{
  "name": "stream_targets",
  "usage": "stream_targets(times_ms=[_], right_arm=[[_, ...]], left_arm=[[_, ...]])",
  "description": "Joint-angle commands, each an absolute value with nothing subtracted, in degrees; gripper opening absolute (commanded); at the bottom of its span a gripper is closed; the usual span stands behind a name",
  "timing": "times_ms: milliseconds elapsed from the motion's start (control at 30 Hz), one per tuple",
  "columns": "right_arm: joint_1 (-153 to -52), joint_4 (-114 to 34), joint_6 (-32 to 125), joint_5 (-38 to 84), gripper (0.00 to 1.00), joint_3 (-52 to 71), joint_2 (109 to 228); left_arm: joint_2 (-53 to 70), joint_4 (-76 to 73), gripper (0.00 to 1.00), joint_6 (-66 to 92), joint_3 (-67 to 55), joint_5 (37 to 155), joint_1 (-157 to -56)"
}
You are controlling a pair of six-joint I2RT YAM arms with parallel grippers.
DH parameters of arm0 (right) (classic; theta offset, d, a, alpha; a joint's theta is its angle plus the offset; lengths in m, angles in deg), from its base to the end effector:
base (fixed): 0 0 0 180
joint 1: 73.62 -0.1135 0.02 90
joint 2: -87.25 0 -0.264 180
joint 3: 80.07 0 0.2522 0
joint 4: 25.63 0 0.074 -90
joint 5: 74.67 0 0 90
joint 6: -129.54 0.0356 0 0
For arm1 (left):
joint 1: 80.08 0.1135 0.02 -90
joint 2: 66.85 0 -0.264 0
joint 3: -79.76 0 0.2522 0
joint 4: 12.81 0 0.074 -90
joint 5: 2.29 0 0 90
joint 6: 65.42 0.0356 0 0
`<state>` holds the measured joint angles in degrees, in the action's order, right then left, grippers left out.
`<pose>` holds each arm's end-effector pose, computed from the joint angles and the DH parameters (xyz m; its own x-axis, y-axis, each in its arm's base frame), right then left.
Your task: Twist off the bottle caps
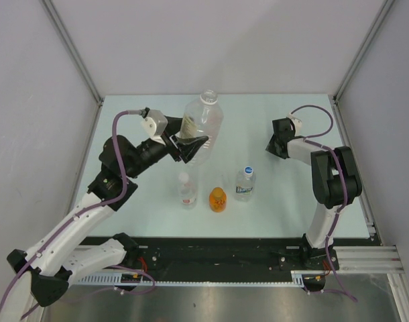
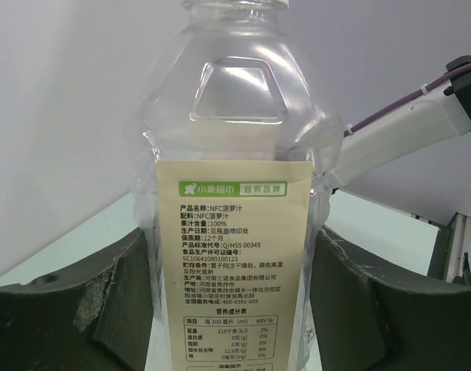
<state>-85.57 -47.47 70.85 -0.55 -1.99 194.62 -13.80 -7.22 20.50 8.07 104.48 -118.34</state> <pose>0.3803 0.0705 0.1578 -0.6670 0.3697 -0.6469 0.3692 0.9181 0.1441 0.1551 -0.1354 0.4295 0.1190 -0.1806 -0.9763 0.8242 0.5663 -0.0043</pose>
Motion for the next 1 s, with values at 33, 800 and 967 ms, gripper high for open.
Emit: stream_targets(times_ms=[33, 800, 967], right_arm=[[-85.7, -51.2, 72.0, 0.6, 0.49, -1.8, 195.6], [-84.8, -46.2, 77.7, 17.7, 0.56, -1.9, 150.1], [-84.6, -36.4, 82.7, 38.5, 0.74, -1.9, 142.5]], left_arm=[[-14.6, -8.5, 0.09, 22.3, 8.2, 102.9, -118.9], [-8.9, -9.2, 0.00, 20.5, 5.3, 102.2, -119.1], [-5.6, -7.4, 0.00, 21.4, 2.1, 109.7, -119.1]])
